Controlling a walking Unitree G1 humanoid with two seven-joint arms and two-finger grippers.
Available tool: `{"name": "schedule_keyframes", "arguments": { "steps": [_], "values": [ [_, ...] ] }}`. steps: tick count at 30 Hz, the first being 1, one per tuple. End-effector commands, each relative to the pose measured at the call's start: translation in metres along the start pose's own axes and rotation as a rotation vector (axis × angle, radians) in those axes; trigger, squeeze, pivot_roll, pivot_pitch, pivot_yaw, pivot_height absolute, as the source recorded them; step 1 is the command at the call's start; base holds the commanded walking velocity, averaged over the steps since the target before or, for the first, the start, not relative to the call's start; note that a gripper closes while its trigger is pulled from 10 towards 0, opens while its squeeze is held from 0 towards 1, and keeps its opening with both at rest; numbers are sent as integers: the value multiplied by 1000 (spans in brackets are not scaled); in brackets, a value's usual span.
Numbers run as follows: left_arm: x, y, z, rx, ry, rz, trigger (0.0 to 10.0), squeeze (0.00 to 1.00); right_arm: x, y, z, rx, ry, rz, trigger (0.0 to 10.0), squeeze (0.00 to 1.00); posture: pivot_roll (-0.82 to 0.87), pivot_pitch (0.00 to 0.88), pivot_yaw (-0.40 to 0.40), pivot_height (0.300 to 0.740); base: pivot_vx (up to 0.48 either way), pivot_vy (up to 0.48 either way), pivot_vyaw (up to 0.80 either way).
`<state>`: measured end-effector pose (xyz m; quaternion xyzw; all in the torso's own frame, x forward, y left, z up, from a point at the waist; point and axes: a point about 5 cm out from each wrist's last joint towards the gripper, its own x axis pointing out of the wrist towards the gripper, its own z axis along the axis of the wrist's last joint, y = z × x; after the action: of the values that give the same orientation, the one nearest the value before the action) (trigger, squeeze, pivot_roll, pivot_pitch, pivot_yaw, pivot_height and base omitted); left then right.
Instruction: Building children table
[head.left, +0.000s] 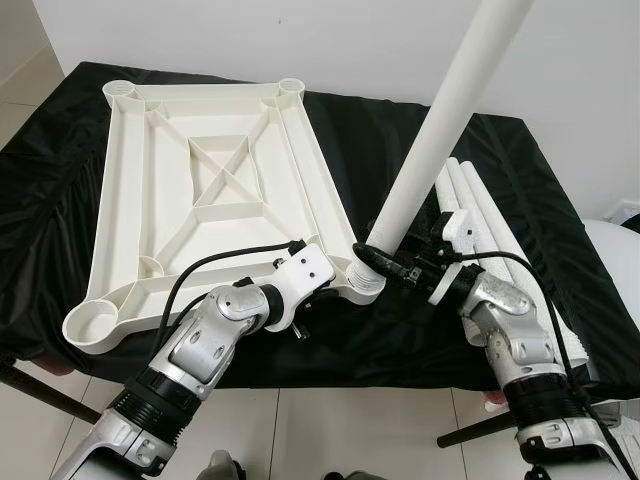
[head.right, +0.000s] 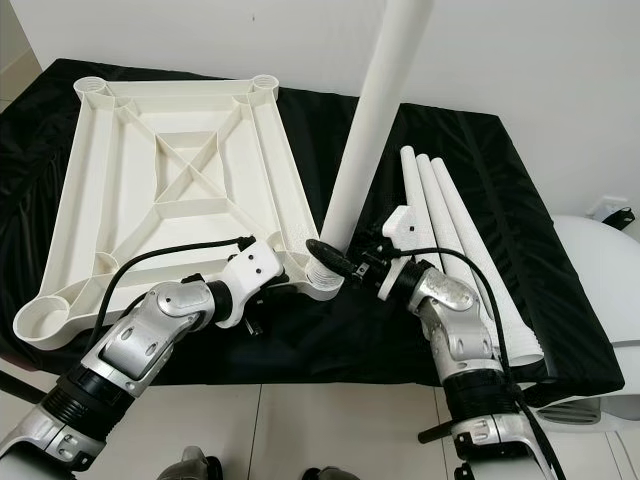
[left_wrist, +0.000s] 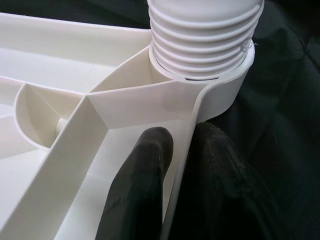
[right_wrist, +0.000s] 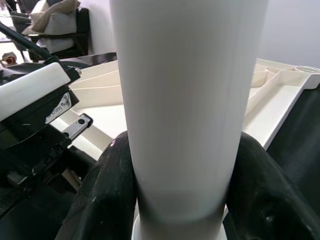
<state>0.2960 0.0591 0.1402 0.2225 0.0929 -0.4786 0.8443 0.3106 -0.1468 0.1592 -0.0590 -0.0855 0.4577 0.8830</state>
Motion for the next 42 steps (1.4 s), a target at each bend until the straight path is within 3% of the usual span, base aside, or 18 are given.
{"name": "schedule_keyframes", "arguments": {
  "steps": [1,16,33,42],
  "values": [
    [5,-16,2,15,1,-98,10000,0,-14,12,-44,142,186,-28,10000,0,-24,140,-70,740,0,0,0],
    [4,-16,3,18,3,-96,10000,0,-13,9,-50,325,98,-175,10000,0,-20,145,-69,740,0,0,0],
    [4,-16,4,17,-2,-94,10000,0,-21,21,-61,273,166,-177,10000,0,-27,144,-72,740,0,0,0],
    [6,-14,7,4,-13,-76,10000,0,-24,22,-59,284,115,-299,10000,0,-34,140,-68,740,0,0,0]
  ]
}}
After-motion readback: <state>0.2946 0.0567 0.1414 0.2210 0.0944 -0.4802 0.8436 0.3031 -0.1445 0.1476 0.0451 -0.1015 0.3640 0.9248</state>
